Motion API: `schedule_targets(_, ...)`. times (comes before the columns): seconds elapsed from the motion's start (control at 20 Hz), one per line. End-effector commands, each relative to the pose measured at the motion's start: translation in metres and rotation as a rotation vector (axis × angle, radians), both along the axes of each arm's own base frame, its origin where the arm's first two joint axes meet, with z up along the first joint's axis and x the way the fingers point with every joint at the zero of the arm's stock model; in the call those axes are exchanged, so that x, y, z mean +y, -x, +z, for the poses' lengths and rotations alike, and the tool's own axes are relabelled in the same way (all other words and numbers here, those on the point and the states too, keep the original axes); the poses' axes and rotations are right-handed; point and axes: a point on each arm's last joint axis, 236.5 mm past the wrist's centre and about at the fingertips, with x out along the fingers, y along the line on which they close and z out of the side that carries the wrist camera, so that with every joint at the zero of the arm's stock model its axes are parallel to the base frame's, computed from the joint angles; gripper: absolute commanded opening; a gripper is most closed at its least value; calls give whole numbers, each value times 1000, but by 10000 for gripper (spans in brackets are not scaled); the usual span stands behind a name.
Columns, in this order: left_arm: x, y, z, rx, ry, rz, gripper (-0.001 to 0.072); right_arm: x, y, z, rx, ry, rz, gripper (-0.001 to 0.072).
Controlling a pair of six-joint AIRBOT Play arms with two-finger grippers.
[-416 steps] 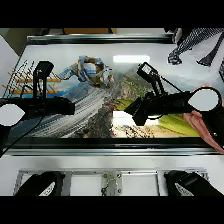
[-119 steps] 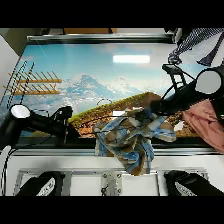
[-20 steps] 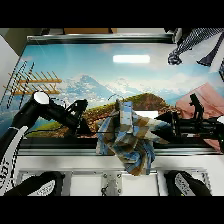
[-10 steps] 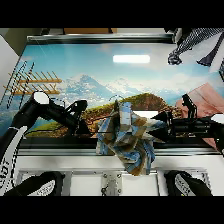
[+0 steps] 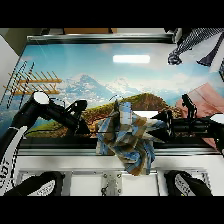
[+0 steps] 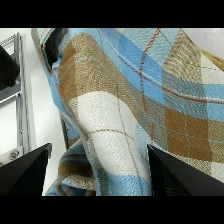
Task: Fold the clothes and pants, and hang the long-sleeved shirts on hangers.
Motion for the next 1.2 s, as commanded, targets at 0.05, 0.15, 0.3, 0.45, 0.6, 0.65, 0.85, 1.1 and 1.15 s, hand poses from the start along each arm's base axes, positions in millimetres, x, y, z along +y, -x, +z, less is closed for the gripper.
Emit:
schedule_targets(0.05,0,0,0,-1,1,0,14,0,-1,-1,0,2,-2,661)
schedule_targets(0.15,0,0,0,-1,1,0,14,-1,-3,-2,-3,6,-13,662)
schedule_targets(0.3,0,0,0,-1,1,0,14,-1,-4,-2,-4,9,-18,661)
schedule_targets(0.45,0,0,0,-1,1,0,14,-1,-4,-2,-4,9,-19,661)
schedule_targets(0.6,0,0,0,-1,1,0,14,-1,-4,-2,-4,9,-19,661)
schedule_targets(0.65,0,0,0,-1,1,0,14,-1,-4,-2,-4,9,-19,661)
schedule_targets(0.85,0,0,0,-1,1,0,14,-3,-6,-1,-8,9,-26,661)
schedule_targets(1.1,0,0,0,-1,1,0,14,-36,-31,14,-29,-54,-186,661)
schedule_targets(1.15,0,0,0,-1,1,0,14,-44,-33,14,-27,-56,-209,661)
